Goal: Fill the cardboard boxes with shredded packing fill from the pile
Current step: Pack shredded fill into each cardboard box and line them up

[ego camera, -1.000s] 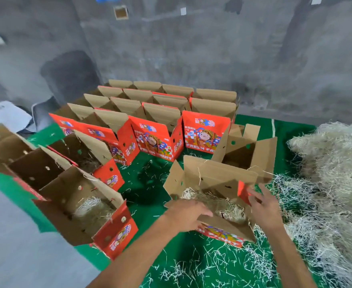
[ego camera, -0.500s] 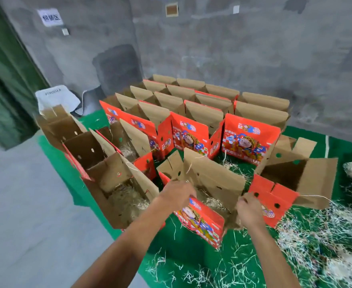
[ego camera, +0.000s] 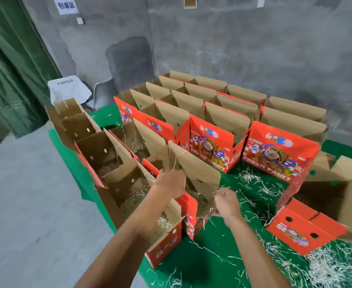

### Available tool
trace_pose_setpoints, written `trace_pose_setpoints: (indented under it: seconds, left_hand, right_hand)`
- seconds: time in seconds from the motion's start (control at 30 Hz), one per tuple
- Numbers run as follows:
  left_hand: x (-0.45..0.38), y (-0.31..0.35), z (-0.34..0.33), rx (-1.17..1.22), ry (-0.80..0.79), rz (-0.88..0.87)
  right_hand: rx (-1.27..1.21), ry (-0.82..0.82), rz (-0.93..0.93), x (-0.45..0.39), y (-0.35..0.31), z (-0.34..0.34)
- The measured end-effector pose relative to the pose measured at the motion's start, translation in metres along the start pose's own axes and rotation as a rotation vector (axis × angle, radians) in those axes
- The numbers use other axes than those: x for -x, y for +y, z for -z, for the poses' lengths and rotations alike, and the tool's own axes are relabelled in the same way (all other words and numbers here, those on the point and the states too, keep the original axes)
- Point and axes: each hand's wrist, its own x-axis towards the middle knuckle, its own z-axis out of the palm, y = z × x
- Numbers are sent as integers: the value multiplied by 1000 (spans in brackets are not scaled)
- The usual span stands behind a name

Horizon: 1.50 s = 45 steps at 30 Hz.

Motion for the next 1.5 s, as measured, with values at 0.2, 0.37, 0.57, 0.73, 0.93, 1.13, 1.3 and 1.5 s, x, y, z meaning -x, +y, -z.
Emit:
trace_pose_setpoints:
  seconds: [0.2,0.37,0.57,0.73,0.93,1.13,1.3,1.5]
  left_hand:
    - [-31,-46,2,6,-19,20]
    - [-58,-90,-1,-37,-12,48]
    - [-81,-131,6,-12,-8,84]
    - [-86,-149,12,22,12,82]
    - [-88,-150,14,58,-41,47]
    - [-87,-101,18,158,136,-147]
    - [-85,-18,27,325,278,-318]
    - [-75,114,29,395,247,-609]
  right_hand:
    - [-56,-52,-7,-29,-27,-59]
    - [-19,-31,72,-53,-53,-103]
    - [-35,-115,73,-89,-81,-155]
    - [-195,-249,-93,-110,-100,-189]
    - [-536,-428,-233,-101,-115,-199]
    - [-631,-463,-12,-88,-95,-155]
    - [-804,-267,63,-69,-76,-65]
    - [-962,48,124,-35,-23,69]
